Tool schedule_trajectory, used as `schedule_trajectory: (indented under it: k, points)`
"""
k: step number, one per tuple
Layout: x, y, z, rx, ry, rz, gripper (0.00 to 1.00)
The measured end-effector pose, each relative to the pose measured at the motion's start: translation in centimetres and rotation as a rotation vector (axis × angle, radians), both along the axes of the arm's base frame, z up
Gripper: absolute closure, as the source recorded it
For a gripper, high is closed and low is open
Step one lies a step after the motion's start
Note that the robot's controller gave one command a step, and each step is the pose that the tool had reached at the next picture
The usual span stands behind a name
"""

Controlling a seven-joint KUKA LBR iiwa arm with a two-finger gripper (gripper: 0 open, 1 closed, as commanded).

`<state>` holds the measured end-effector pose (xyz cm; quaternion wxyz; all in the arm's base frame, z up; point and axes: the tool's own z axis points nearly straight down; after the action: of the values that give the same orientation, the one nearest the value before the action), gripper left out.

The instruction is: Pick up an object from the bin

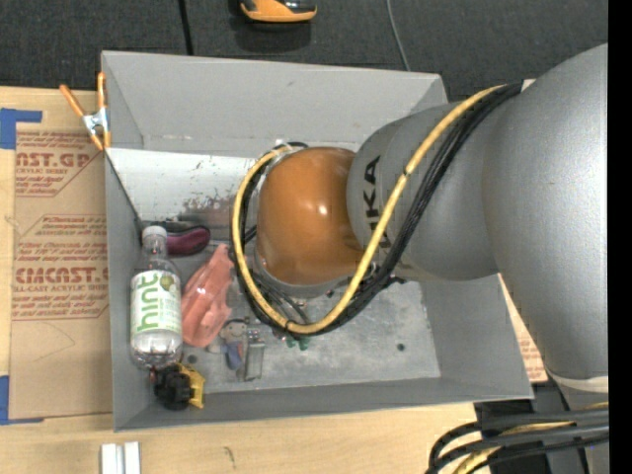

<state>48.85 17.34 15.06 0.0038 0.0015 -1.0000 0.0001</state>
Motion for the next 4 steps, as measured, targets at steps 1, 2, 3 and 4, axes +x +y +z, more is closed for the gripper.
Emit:
schedule_trajectory:
  k: [1, 2, 3, 4]
  points:
    - [0.2, -0.1, 0.5, 0.002, -0.007, -0.002, 0.00]
    - [6.9, 0.2, -5.8, 0.002, -0.018, 0.358, 0.00]
    - [8.1, 0.6, -4.6, -0.002, -0.004, 0.447, 0.00]
    - [9.0, 3.0, -4.4, 0.004, -0.020, 0.553, 0.00]
